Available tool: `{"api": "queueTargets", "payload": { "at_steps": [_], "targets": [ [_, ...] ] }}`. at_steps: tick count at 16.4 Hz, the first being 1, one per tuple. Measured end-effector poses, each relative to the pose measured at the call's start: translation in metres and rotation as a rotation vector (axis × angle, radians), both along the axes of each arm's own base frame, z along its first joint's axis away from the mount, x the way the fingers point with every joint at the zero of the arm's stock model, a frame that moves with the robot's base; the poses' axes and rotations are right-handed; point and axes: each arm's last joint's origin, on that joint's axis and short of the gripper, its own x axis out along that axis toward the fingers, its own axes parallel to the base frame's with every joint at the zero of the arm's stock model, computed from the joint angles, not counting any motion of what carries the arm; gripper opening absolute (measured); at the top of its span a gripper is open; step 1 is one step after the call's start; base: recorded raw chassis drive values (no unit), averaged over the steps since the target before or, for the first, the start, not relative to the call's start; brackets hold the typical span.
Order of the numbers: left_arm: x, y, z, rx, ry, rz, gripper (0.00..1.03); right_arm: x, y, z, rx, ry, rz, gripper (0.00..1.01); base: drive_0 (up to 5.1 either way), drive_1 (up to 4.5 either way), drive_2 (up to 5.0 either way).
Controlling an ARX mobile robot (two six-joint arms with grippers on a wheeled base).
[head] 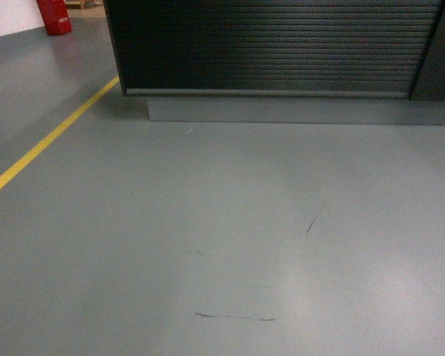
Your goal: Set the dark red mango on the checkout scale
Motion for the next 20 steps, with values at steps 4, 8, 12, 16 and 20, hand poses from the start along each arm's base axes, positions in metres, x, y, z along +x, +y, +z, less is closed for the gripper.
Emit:
{"api": "queueTargets", "payload": {
  "at_steps": [4,8,12,16,20],
  "targets": [
    [0.0000,0.0000,-0.0002,0.000,0.002,0.000,0.98,0.0000,0.0000,0.0007,0.000,-0.007,0.000,0.98,0.0,4.18,-4.2],
    [0.0000,0.0000,0.0000,0.000,0.000,0.000,0.98,0.0000,0.0000,0.0004,0.000,-0.004,0.000,0.98,0.0,4.18,-4.2],
    [0.0000,0.0000,0.0000,0.000,0.000,0.000,0.98,0.0000,0.0000,0.0003,0.000,-0.003,0.000,0.98,-0.1,4.13,-4.3],
    [0.0000,0.0000,-0.0004,0.000,0.004,0.000,0.98,0.0000,0.0000,0.0007,0.000,-0.007,0.000,0.98,-0.1,4.12,-4.3],
    [0.0000,0.0000,0.0000,0.000,0.000,0.000,0.98,0.0000,0.0000,0.0001,0.000,-0.002,0.000,0.98,0.0,4.17,-4.3]
  ]
}}
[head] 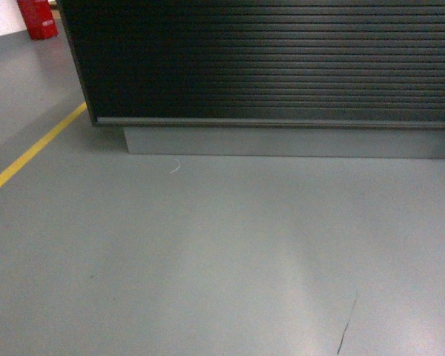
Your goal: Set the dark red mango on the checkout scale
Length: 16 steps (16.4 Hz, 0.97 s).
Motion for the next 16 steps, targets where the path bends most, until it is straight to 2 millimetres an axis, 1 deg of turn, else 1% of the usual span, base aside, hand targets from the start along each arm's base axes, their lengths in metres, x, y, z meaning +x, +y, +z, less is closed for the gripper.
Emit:
{"api": "queueTargets", "payload": {
  "at_steps": [16],
  "targets": [
    [0.0000,0.0000,0.0001,0.000,-0.001,0.000,0.98,0.0000,0.0000,0.0003,0.000,-0.003,0.001,0.98,0.1,4.23,-4.1]
  ]
}}
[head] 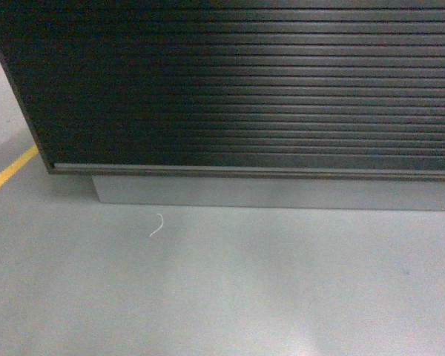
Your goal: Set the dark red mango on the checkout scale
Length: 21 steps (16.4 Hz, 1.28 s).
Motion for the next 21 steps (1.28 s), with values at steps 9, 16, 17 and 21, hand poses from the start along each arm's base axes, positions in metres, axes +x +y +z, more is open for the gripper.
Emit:
{"api": "queueTargets", "payload": {
  "at_steps": [9,16,17,21],
  "targets": [
    [0.0000,0.0000,-0.0002,0.000,0.002,0.000,0.98,0.0000,0.0000,-0.0001,0.000,0.002,0.000,0.98,0.1,4.17,-4.0],
    [0.0000,0.0000,-0.0002,0.000,0.002,0.001,0.98,0.0000,0.0000,0.0001,0.000,-0.001,-0.001,0.98,0.1,4.15,-4.0],
    [0.0000,0.0000,-0.0002,0.000,0.002,0.001,0.98,0.0000,0.0000,0.0000,0.000,0.000,0.000,0.98,0.0,4.05,-4.1],
    [0.0000,0.0000,-0.0002,0.000,0.002,0.000,0.98,0.0000,0.0000,0.0001,0.000,-0.001,0.000,0.98,-0.1,3.70,-3.8]
  ]
}}
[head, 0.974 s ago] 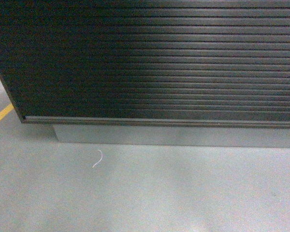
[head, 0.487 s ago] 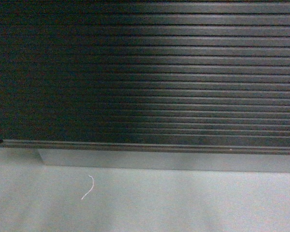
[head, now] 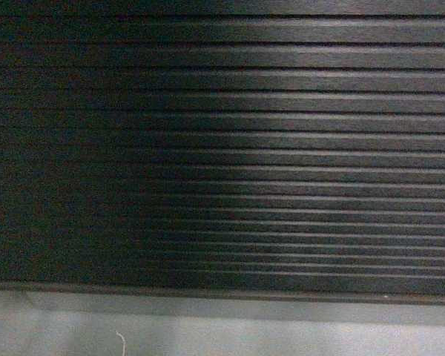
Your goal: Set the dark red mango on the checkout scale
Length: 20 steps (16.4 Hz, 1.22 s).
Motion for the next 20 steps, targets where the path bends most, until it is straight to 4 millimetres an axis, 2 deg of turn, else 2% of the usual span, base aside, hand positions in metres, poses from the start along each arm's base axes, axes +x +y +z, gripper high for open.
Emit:
{"api": "queueTargets", "payload": {
  "at_steps": [20],
  "targets": [
    [0.0000,0.0000,0.0000,0.000,0.000,0.000,0.98,0.0000,0.0000,-0.0001,0.000,0.001,0.000,0.98,0.0,0.00,0.0]
  ]
}}
